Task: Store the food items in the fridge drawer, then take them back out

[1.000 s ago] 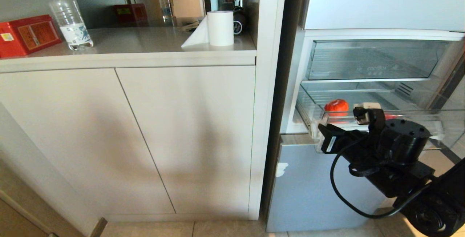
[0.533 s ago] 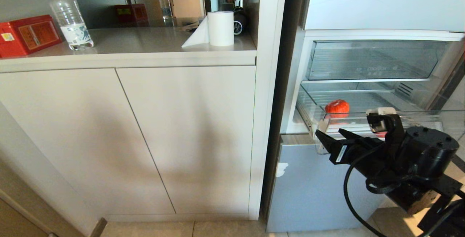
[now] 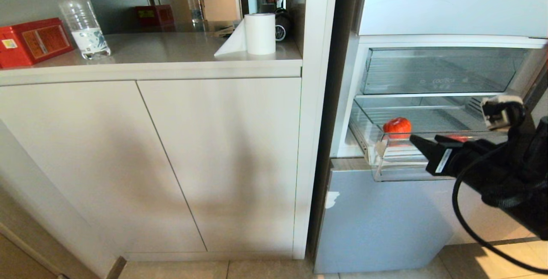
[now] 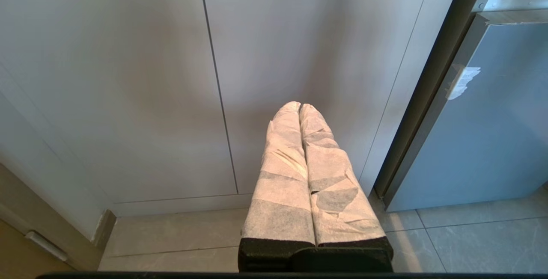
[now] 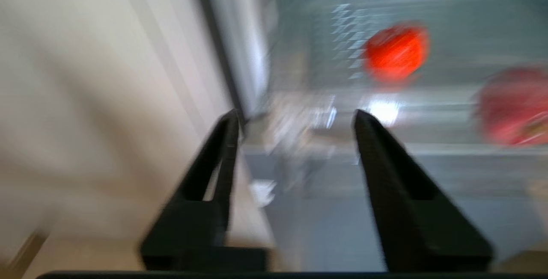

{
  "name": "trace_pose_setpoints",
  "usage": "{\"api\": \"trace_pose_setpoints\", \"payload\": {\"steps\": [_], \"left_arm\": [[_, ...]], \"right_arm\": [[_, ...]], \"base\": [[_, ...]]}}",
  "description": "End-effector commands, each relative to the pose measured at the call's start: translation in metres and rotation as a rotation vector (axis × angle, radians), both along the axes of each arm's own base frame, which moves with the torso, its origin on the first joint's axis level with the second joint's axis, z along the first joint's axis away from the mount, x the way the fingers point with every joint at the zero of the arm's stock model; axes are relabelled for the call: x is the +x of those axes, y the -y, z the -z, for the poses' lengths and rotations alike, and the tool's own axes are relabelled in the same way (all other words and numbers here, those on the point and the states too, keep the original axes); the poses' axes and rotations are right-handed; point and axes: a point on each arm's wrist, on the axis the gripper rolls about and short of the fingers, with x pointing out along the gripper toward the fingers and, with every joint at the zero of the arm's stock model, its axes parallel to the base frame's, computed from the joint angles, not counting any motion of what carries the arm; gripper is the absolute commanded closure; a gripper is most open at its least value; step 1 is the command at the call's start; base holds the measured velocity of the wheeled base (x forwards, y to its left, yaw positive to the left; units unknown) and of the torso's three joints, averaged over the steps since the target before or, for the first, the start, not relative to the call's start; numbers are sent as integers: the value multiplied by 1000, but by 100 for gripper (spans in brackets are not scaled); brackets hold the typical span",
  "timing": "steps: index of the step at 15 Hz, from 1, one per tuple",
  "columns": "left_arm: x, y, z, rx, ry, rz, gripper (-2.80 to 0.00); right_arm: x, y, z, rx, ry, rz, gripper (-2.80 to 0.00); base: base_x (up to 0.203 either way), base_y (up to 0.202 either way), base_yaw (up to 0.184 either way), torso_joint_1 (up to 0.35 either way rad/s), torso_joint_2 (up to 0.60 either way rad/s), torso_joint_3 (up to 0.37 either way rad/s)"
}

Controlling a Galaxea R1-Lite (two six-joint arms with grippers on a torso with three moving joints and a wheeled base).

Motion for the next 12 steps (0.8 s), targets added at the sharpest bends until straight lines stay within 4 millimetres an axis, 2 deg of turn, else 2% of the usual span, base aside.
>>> {"api": "trace_pose_setpoints", "payload": {"steps": [1,4,5,8,10,12], "left_arm": [[0,0,0,-1,-2,0,0],[0,0,0,-1,-2,0,0],[0,0,0,-1,-2,0,0],[0,0,0,-1,-2,0,0],[0,0,0,-1,-2,0,0],[0,0,0,-1,-2,0,0]], "right_arm": [[7,12,-25,-7,-27,51,0],[43,27,-57,-30,-148,92,0],[62,30,-56,-40,-207,102,0],[115,37,-29,-66,-365,127,0],[131,43,-18,-84,-481,140,0],[152,48,-10,-87,-527,147,0]], "base": [[0,0,0,0,0,0],[0,0,0,0,0,0],[0,0,0,0,0,0],[0,0,0,0,0,0],[0,0,0,0,0,0],[0,0,0,0,0,0]]}}
